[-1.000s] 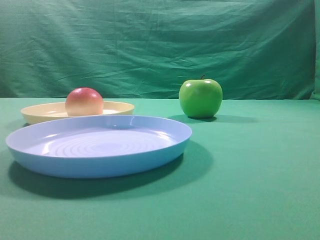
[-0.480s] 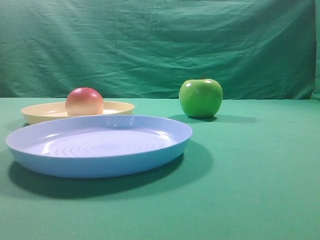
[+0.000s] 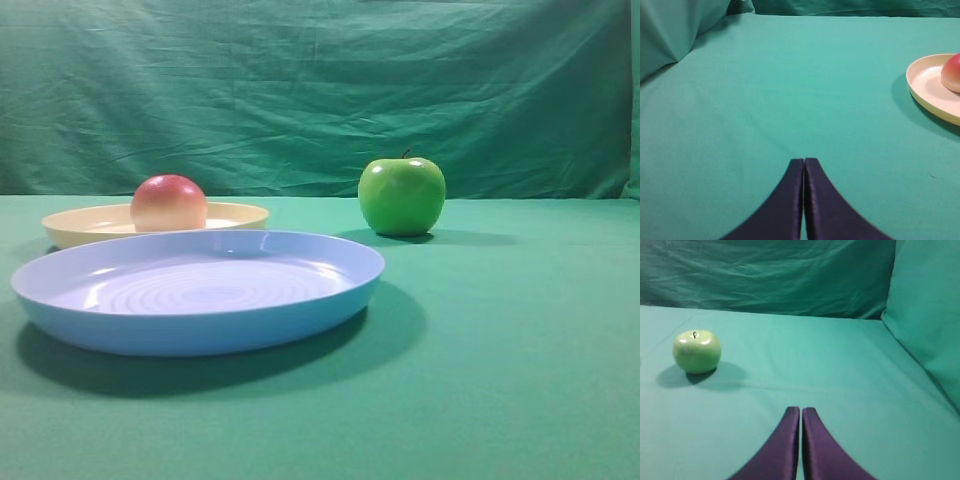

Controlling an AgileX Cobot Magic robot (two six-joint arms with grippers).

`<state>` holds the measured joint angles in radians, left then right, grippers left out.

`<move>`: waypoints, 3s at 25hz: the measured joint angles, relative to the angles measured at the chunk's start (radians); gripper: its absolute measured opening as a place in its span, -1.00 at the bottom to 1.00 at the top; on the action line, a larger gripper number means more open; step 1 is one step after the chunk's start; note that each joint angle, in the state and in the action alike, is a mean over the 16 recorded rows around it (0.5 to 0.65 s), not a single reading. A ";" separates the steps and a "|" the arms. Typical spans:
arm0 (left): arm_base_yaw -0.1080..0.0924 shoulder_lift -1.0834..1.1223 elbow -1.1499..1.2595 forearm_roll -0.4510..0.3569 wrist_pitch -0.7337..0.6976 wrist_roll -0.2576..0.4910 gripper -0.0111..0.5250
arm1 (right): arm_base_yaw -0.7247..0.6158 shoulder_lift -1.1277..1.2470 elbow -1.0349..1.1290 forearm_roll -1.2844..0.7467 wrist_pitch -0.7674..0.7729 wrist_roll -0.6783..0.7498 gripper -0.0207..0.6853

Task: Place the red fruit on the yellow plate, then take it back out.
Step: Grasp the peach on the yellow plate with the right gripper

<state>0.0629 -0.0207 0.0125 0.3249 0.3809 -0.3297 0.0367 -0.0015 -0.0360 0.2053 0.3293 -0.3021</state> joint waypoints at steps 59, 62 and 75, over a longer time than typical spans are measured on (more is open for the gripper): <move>0.000 0.000 0.000 0.000 0.000 0.000 -0.96 | 0.056 0.529 -0.528 0.291 0.241 -0.178 -0.94; 0.000 0.000 0.000 0.000 0.000 0.000 -0.96 | 0.103 0.626 -0.575 0.330 0.248 -0.195 -0.94; 0.000 0.000 0.000 0.000 0.000 0.000 -0.96 | 0.383 1.039 -0.690 0.443 0.071 -0.221 -0.94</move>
<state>0.0629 -0.0207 0.0125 0.3249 0.3809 -0.3297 0.4201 1.0376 -0.7261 0.6483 0.4006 -0.5231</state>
